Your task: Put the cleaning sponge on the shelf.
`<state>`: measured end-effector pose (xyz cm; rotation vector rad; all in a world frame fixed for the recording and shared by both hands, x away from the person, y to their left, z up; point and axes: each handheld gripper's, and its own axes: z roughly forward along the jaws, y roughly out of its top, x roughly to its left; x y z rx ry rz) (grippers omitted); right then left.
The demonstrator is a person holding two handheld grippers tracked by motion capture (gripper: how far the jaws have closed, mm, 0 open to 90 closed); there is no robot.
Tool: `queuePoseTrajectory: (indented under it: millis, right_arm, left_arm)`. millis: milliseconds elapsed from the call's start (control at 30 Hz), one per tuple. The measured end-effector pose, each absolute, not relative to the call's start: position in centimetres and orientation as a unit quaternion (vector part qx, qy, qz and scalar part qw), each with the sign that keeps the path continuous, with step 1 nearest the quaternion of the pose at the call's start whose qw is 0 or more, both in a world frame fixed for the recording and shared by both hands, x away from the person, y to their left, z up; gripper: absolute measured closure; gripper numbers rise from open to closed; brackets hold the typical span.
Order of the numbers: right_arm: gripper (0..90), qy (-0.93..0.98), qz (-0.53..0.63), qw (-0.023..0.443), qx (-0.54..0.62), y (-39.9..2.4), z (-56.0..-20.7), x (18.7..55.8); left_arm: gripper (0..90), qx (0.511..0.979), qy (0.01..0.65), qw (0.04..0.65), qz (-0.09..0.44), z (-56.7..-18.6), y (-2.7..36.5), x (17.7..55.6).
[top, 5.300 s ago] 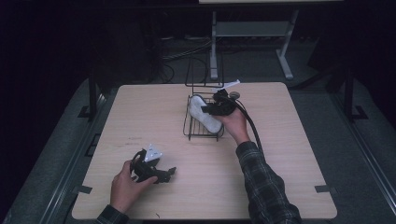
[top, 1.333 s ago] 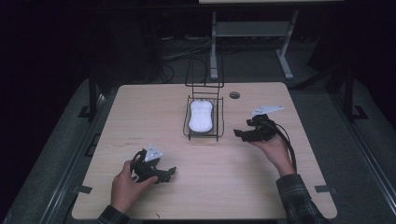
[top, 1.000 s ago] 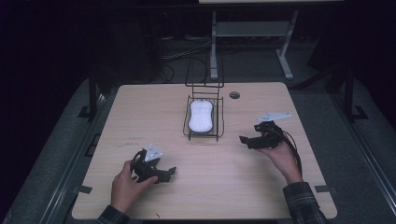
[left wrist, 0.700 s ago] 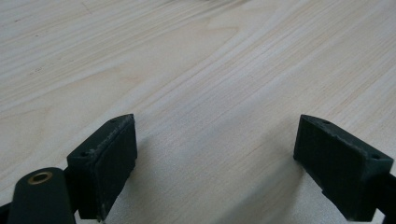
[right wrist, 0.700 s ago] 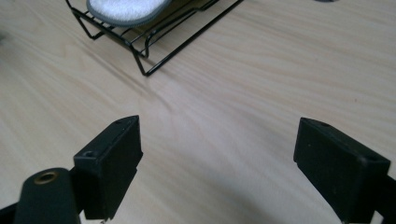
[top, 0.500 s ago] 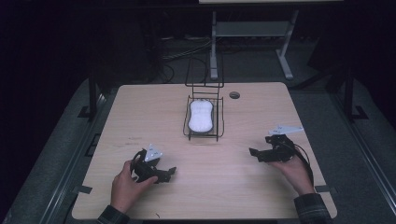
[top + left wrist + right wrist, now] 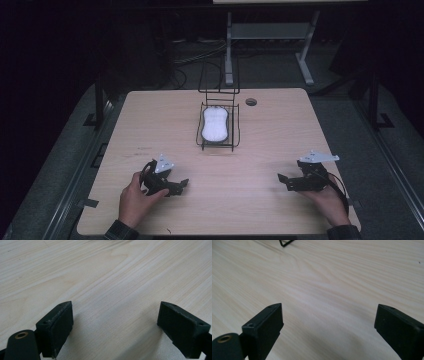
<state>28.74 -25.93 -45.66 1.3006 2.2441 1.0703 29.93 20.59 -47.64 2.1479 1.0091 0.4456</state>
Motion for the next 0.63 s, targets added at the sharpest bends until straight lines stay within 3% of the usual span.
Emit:
queuePoseTrajectory:
  millis: [633]
  right_arm:
    - [7.9, 0.796, 0.342, 0.181, 0.466, -27.4, -48.2, 26.7]
  left_arm:
    - [12.5, 0.831, 0.391, 0.356, 0.173, -47.6, 20.6, 29.9]
